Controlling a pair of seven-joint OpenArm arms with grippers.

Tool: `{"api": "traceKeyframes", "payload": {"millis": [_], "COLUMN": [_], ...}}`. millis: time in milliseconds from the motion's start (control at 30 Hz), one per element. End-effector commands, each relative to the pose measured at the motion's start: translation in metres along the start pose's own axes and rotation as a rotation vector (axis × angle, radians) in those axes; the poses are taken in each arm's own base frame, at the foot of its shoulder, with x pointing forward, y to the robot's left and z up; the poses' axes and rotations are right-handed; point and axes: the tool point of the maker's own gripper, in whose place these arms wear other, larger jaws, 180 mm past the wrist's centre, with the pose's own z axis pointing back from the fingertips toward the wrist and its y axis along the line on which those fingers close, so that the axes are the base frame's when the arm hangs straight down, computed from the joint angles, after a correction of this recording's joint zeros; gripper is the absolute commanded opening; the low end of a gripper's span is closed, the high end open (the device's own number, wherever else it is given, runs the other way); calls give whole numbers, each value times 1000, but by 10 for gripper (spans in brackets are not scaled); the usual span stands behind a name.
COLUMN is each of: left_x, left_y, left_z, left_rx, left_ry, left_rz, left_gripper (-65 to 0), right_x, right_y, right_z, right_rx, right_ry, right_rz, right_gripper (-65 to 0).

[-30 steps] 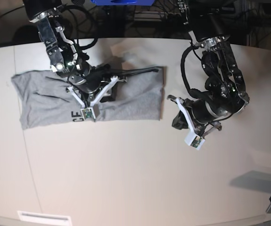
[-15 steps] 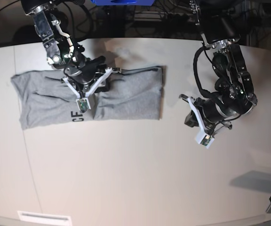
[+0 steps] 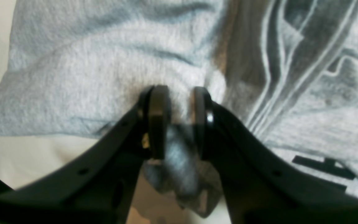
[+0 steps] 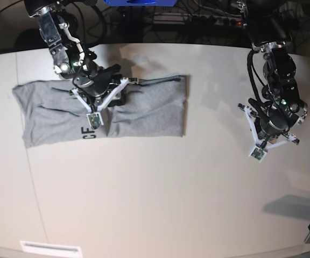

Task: Fold the T-shirt properly
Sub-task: 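Move both grippers over the folded bundle and smooth its surface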

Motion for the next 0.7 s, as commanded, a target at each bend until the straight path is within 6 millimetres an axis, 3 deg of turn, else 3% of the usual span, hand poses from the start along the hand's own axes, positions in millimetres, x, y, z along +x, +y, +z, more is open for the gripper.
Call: {"api": "traceKeyframes", "payload": {"millis": [0, 300, 467, 667], "left_x": [7, -14, -2, 15], "left_y": [6, -23, -49, -73], "left_z": [4, -5, 7, 13], "left_rx": [28, 28, -3, -34], "left_ry": [-24, 10, -83, -116], "left_rz": [-40, -169, -154, -99], "left_gripper": [-650, -650, -650, -650], "right_x": [14, 46, 44, 46], "right_y": [3, 20, 22, 11], "right_z": [5, 23, 24, 24], "right_rx": [12, 54, 56, 4], "right_ry": [-47, -137, -117, -120], "right_rz": [11, 36, 29, -22], "right_gripper": [-505, -505, -505, -505]}}
